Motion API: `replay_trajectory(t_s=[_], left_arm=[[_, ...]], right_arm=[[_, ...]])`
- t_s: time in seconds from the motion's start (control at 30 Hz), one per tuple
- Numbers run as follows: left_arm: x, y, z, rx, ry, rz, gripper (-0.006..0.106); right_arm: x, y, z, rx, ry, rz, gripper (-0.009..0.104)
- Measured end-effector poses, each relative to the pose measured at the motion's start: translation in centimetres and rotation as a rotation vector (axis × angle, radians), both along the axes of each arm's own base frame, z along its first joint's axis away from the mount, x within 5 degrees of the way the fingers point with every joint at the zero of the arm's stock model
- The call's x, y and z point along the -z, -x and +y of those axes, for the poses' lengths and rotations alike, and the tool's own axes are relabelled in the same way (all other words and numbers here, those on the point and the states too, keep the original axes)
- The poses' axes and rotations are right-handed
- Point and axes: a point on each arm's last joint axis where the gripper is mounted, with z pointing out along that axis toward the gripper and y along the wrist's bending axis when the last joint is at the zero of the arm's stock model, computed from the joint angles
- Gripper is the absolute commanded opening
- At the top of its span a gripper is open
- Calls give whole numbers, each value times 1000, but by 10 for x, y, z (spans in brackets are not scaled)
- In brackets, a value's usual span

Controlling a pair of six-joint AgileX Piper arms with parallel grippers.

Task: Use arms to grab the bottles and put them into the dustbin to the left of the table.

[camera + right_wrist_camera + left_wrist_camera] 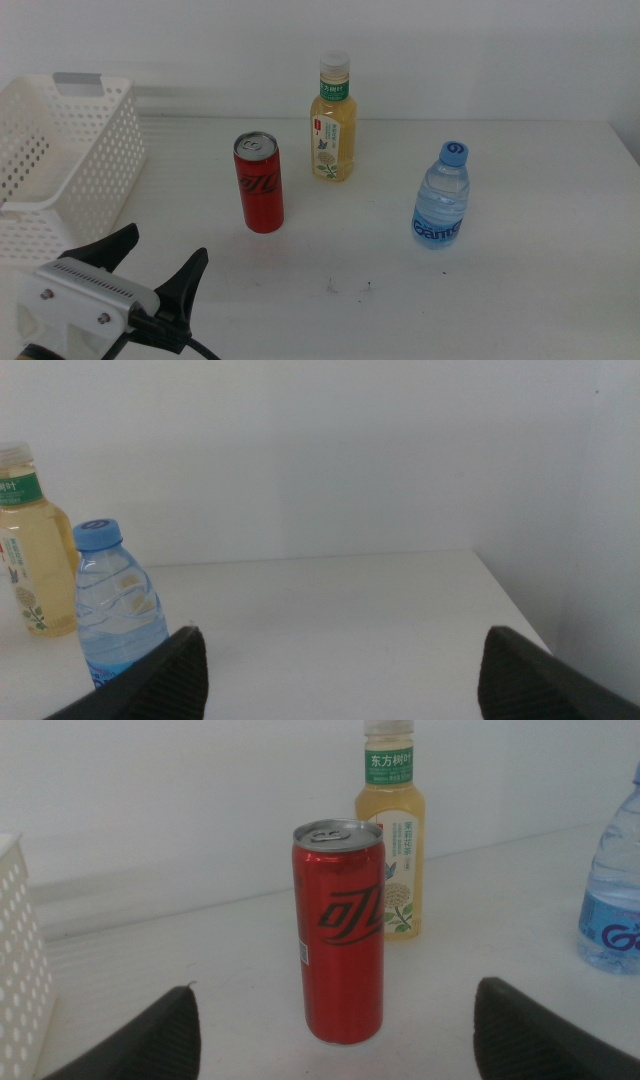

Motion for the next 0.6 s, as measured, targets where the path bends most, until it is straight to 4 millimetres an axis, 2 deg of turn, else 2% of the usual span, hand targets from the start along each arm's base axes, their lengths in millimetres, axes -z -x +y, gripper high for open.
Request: replay_trajectory(t_s=[0.3, 0.47, 0.6], left_arm=[[7, -2, 0, -8, -27, 50, 93], [14, -24, -10, -16, -50, 73, 93], [28, -46, -22, -13, -50, 120, 93]], right_arm=[[0, 0, 0, 0, 0, 0, 93], [0, 0, 0, 0, 0, 0, 93], [0, 0, 0, 0, 0, 0, 93]])
